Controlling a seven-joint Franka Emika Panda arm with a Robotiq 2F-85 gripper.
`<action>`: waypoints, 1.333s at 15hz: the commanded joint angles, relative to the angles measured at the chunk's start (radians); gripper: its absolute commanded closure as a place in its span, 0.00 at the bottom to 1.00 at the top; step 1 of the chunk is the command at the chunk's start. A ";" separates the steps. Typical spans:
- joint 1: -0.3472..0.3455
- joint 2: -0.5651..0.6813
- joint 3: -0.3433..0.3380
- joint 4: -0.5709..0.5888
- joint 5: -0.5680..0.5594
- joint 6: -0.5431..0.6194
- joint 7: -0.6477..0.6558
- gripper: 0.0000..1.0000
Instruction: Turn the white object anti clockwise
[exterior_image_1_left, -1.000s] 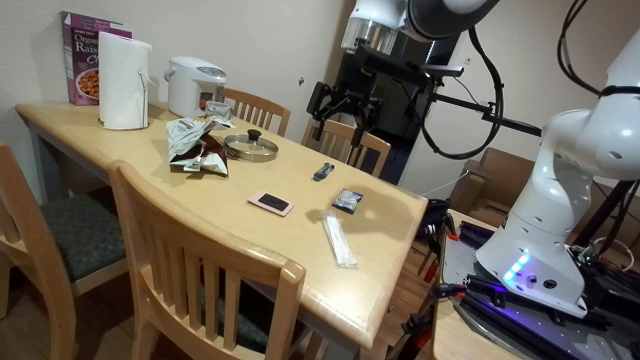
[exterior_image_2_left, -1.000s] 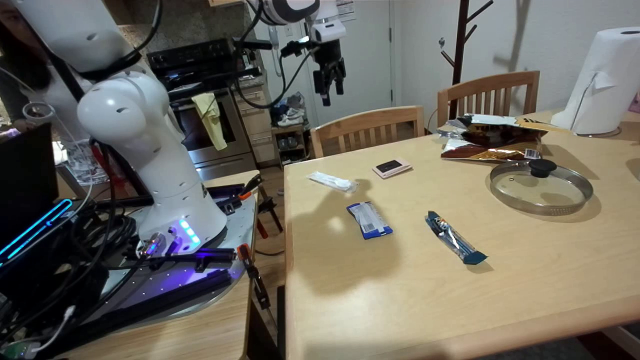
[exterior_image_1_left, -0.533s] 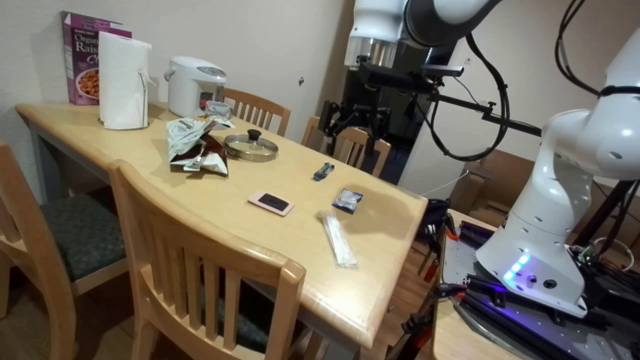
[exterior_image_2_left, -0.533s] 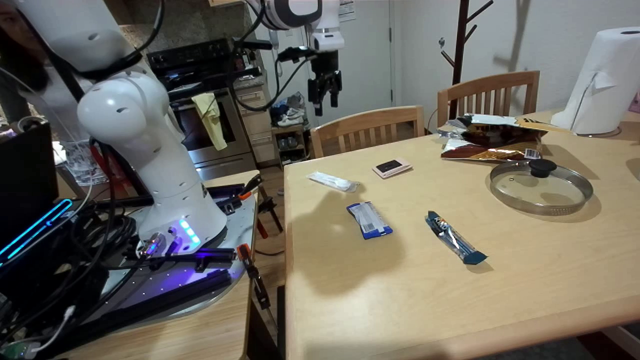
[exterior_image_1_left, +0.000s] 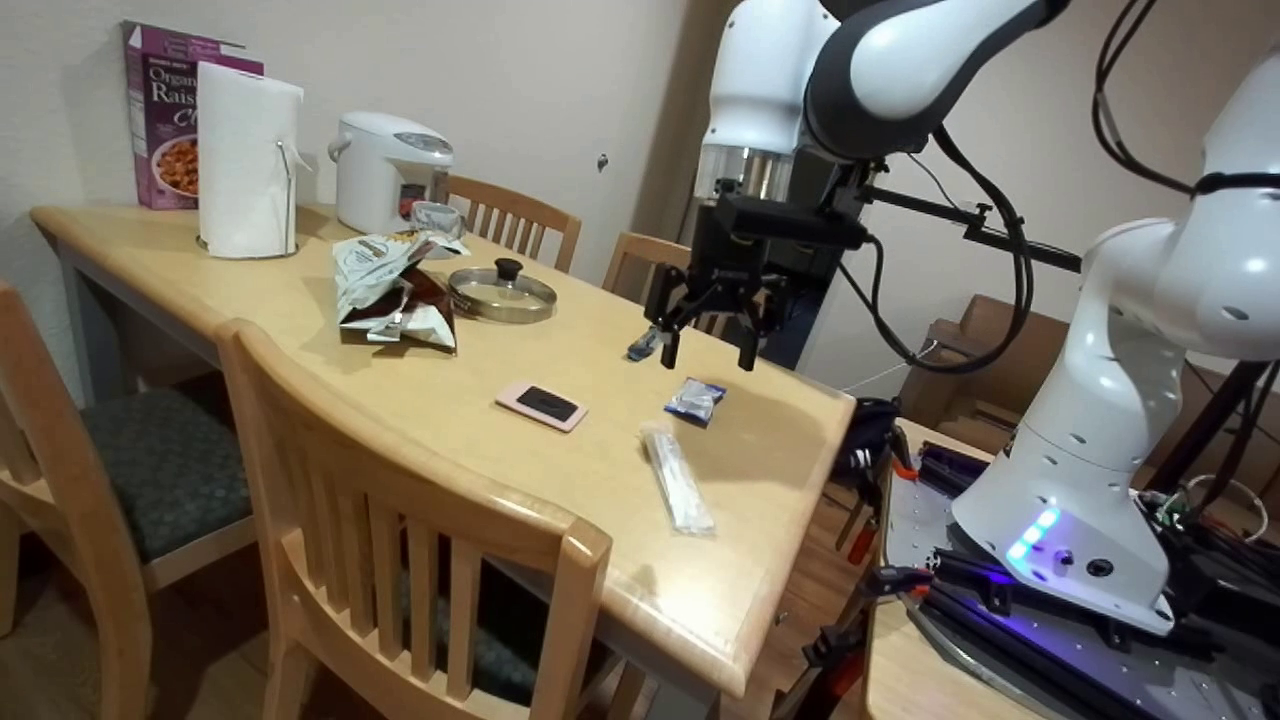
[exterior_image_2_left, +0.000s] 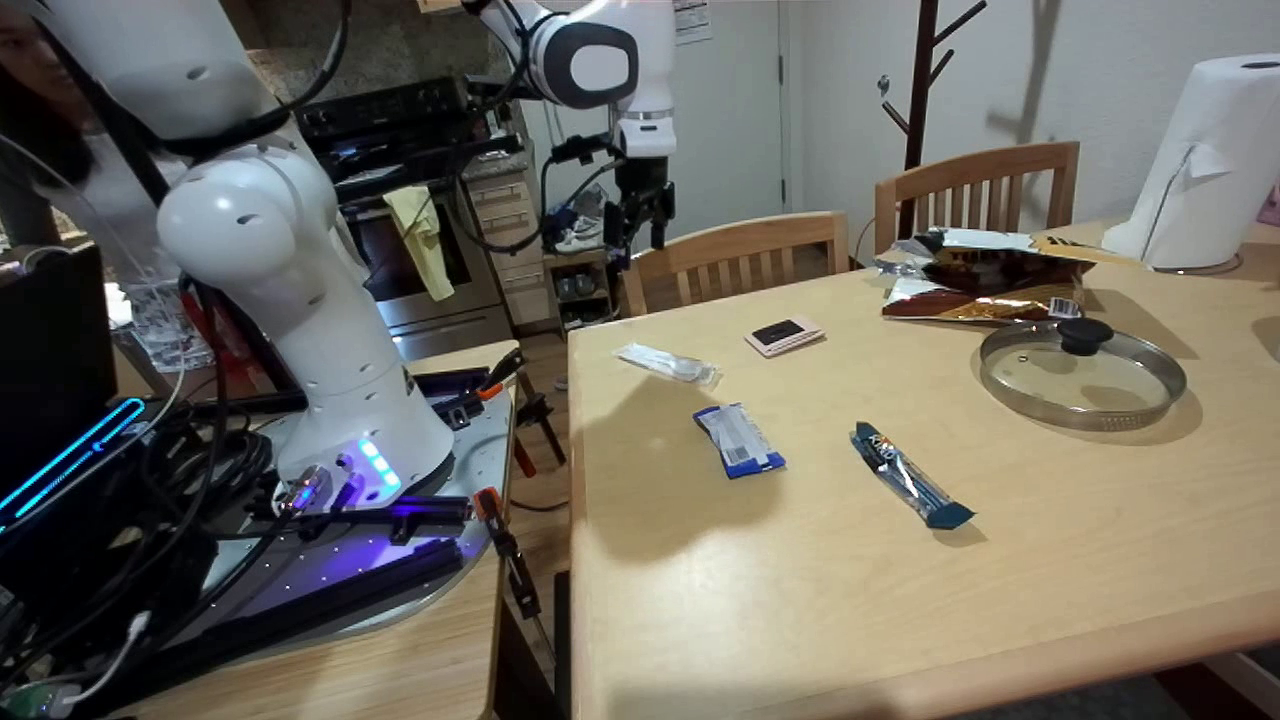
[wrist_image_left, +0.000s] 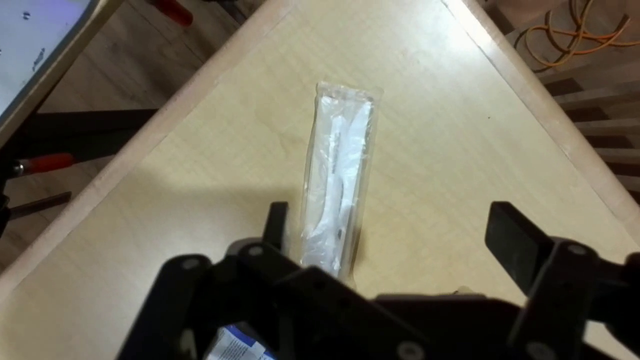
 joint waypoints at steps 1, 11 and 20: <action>0.019 0.005 -0.011 -0.041 0.071 0.054 -0.057 0.00; 0.018 0.014 -0.018 -0.038 0.045 0.023 -0.052 0.00; -0.004 0.123 -0.052 0.055 -0.061 -0.028 -0.006 0.00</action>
